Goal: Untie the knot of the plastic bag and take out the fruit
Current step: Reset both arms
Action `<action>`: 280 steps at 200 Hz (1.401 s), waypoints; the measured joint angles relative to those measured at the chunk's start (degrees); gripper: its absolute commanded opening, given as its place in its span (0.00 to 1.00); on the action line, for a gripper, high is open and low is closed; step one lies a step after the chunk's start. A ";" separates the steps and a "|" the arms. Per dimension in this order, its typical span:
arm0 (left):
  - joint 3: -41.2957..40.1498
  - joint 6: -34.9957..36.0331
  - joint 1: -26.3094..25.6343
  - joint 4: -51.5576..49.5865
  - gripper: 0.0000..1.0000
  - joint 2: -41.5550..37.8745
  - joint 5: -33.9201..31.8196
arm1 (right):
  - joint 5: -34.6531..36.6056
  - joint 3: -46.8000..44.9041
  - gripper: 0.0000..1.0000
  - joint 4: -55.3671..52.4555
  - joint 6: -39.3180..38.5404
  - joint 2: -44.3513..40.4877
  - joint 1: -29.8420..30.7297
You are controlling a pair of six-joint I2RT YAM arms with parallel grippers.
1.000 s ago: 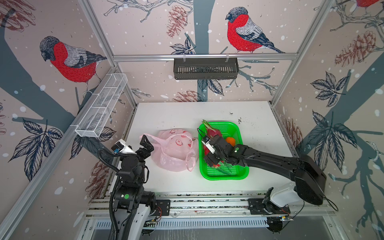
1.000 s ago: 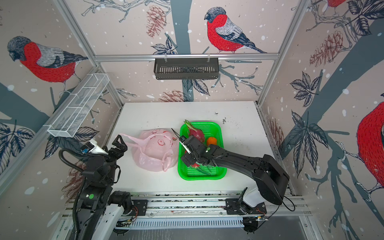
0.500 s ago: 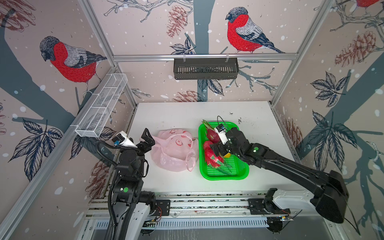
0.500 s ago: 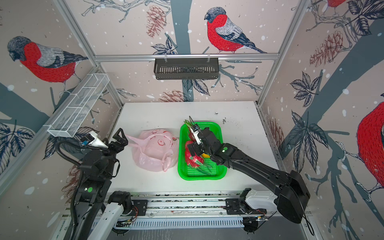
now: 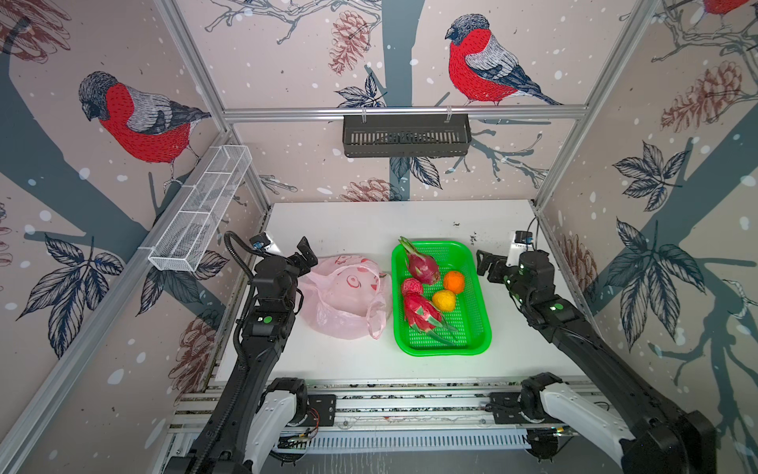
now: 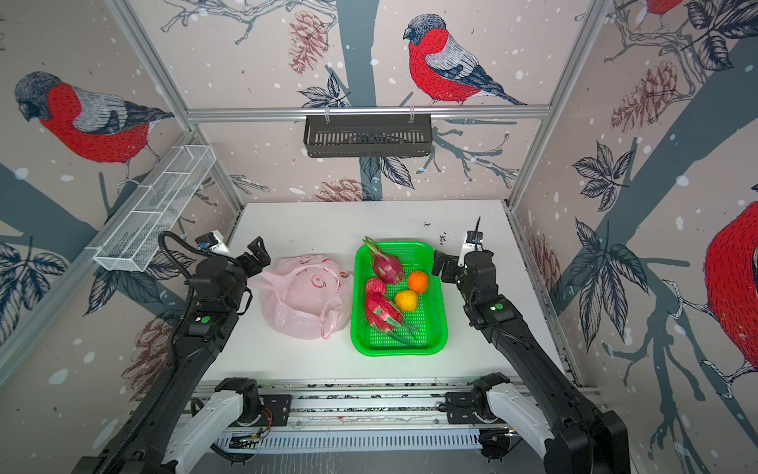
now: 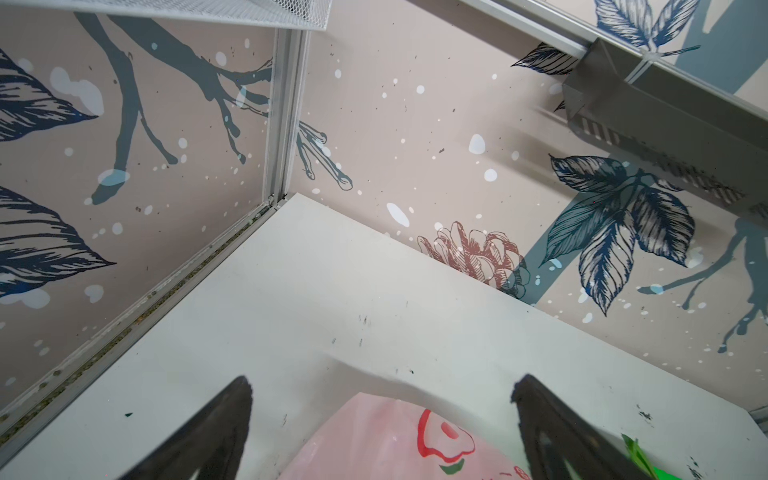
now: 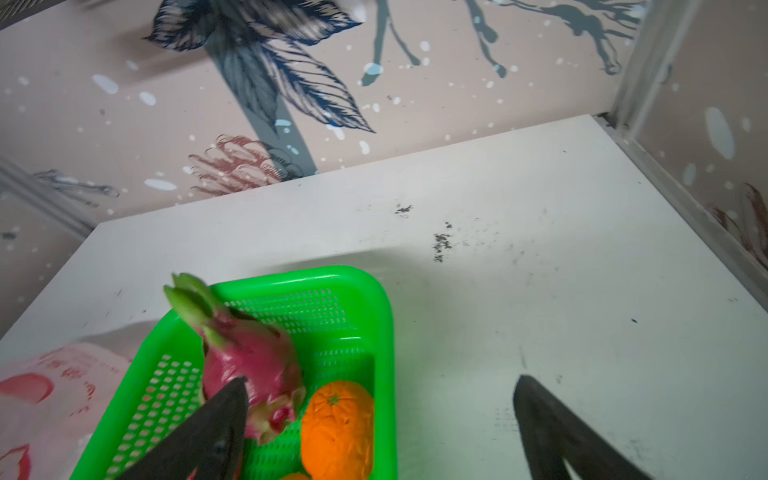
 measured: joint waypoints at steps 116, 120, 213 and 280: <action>-15.87 6.64 0.52 24.30 0.98 16.17 -7.76 | -2.08 -12.96 0.99 13.66 2.14 2.93 -16.85; -16.39 6.97 0.52 25.18 0.98 16.83 -8.11 | -1.64 -13.46 0.99 14.25 2.10 2.93 -16.90; -23.76 12.66 0.52 43.25 0.98 25.00 -11.30 | 10.10 -18.75 0.99 26.08 -2.99 3.61 -16.98; -26.71 17.73 0.61 57.70 0.98 28.83 -7.98 | 12.07 -21.99 0.99 35.69 -6.64 8.33 -15.54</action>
